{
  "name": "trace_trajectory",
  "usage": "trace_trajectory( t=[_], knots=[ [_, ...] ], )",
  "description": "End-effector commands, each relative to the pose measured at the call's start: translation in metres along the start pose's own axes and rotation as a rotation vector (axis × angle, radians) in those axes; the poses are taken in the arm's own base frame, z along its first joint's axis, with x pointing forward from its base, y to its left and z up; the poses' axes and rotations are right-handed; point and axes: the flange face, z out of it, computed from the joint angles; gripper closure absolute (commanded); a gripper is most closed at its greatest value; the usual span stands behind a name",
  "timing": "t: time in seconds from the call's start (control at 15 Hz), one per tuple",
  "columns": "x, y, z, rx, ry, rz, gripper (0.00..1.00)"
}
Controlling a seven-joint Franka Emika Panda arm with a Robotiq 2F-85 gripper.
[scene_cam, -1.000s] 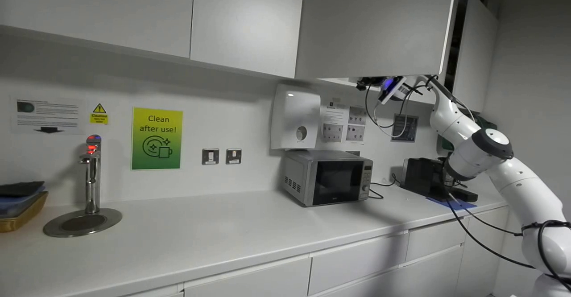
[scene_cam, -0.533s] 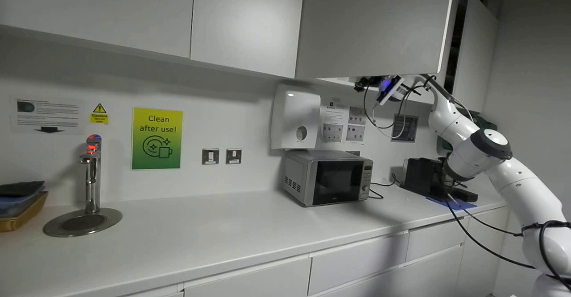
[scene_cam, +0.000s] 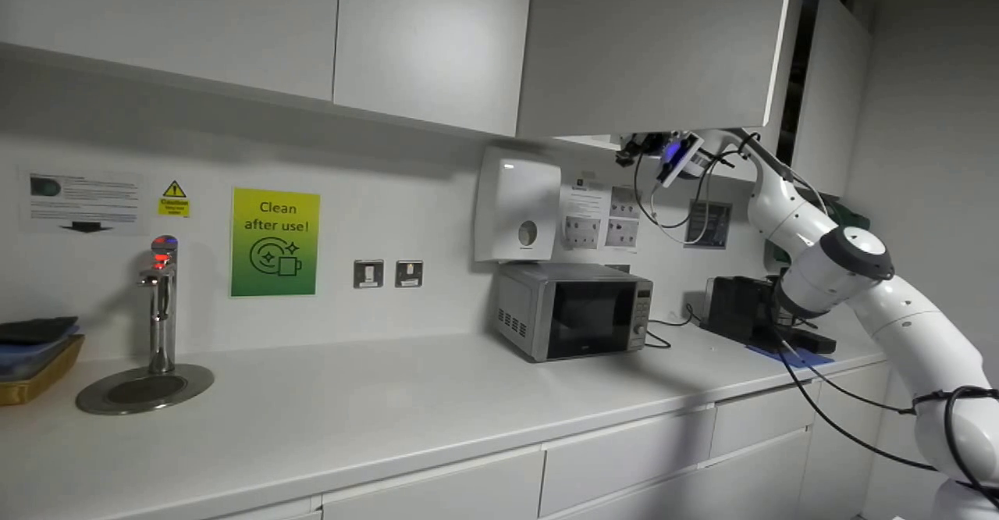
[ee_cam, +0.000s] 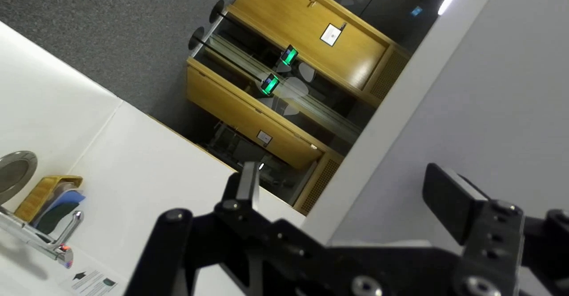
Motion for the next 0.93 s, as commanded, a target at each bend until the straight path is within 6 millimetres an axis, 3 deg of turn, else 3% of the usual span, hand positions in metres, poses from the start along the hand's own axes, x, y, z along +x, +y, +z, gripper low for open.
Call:
trace_trajectory(
  t=[0.0,0.07,0.33,0.87],
  knots=[
    [-0.005,-0.011,-0.020,-0.112,0.035,0.058,0.00],
    [-0.010,-0.021,-0.026,-0.148,0.050,0.069,0.00],
    [-0.020,-0.023,-0.058,-0.313,0.115,0.199,0.00],
    [-0.037,-0.035,-0.095,-0.573,0.238,0.454,0.00]
  ],
)
